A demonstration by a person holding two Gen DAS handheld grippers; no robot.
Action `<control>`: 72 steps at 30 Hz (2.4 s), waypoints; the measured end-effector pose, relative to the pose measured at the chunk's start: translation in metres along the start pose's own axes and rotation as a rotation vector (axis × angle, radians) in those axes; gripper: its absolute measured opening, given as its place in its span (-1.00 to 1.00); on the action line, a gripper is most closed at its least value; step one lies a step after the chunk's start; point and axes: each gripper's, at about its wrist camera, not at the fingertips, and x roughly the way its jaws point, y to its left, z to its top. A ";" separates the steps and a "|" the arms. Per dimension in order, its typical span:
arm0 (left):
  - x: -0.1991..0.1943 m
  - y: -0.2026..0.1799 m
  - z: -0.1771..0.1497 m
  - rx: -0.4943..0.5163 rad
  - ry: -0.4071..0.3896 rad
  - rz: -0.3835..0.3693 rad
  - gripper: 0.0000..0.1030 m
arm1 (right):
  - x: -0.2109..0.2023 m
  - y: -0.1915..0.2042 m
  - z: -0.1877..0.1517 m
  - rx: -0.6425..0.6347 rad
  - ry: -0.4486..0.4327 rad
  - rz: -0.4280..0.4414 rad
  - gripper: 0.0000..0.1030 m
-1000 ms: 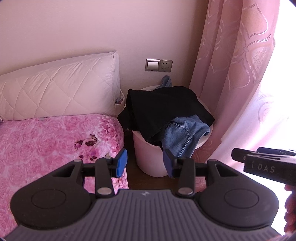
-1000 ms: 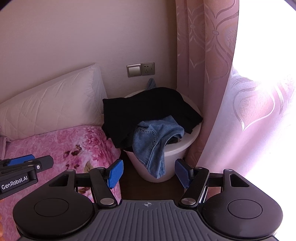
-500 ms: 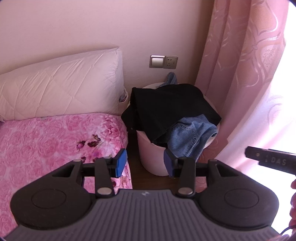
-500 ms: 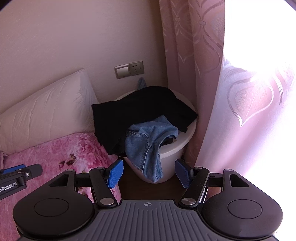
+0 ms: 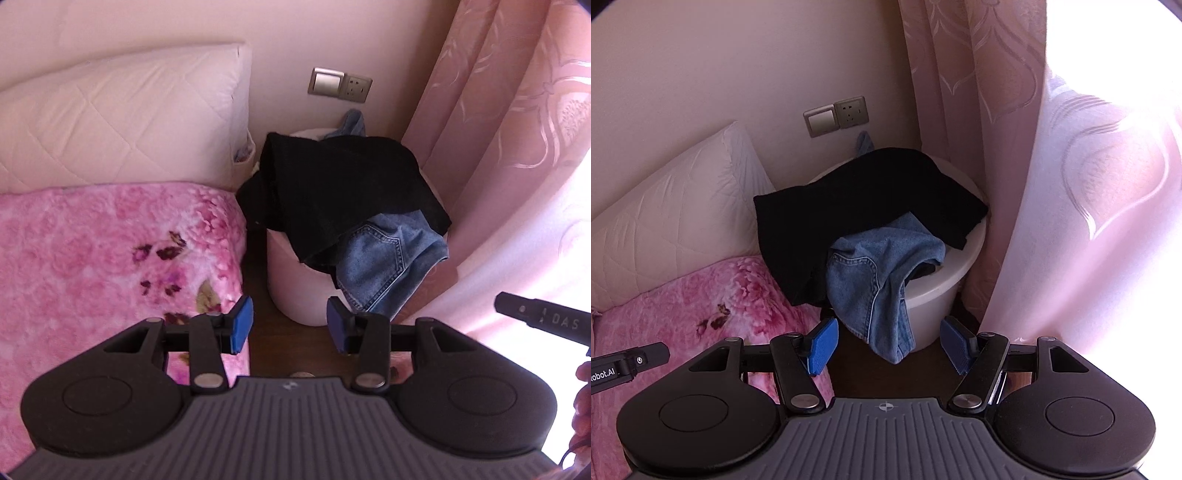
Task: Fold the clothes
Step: 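Move both grippers open toward the black garment in the white basket, then grasp the black garment with the left gripper while the right gripper grasps it too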
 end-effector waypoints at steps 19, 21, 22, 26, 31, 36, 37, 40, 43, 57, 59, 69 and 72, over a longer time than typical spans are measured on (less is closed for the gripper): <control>0.144 -0.017 0.122 -0.141 0.126 0.065 -0.19 | 0.155 -0.026 0.128 -0.070 0.226 -0.013 0.27; 0.155 -0.016 0.133 -0.168 0.124 0.064 -0.16 | 0.170 -0.029 0.142 -0.057 0.215 -0.006 0.27; 0.160 -0.014 0.136 -0.178 0.128 0.067 -0.16 | 0.177 -0.031 0.149 -0.047 0.207 -0.005 0.27; 0.181 -0.008 0.146 -0.201 0.167 0.073 -0.15 | 0.206 -0.038 0.164 -0.025 0.220 0.026 0.27; 0.205 0.002 0.151 -0.252 0.209 0.029 -0.15 | 0.232 -0.052 0.167 0.056 0.297 0.082 0.27; 0.225 0.010 0.159 -0.276 0.219 -0.005 -0.17 | 0.250 -0.072 0.169 0.199 0.327 0.130 0.27; 0.229 0.012 0.161 -0.280 0.221 -0.011 -0.17 | 0.251 -0.072 0.170 0.204 0.327 0.132 0.27; 0.238 0.017 0.168 -0.289 0.221 -0.042 -0.17 | 0.257 -0.071 0.172 0.225 0.323 0.130 0.27; 0.247 0.022 0.175 -0.301 0.222 -0.056 -0.17 | 0.263 -0.068 0.172 0.247 0.328 0.125 0.27; 0.276 0.051 0.194 -0.349 0.213 -0.091 -0.16 | 0.278 -0.073 0.180 0.335 0.297 0.064 0.27; 0.280 0.052 0.197 -0.345 0.209 -0.095 -0.16 | 0.279 -0.074 0.181 0.344 0.296 0.056 0.27; 0.304 0.054 0.212 -0.371 0.177 -0.127 -0.16 | 0.300 -0.107 0.168 0.633 0.265 0.091 0.27; 0.311 0.056 0.215 -0.400 0.166 -0.149 -0.16 | 0.309 -0.119 0.155 0.781 0.269 0.118 0.27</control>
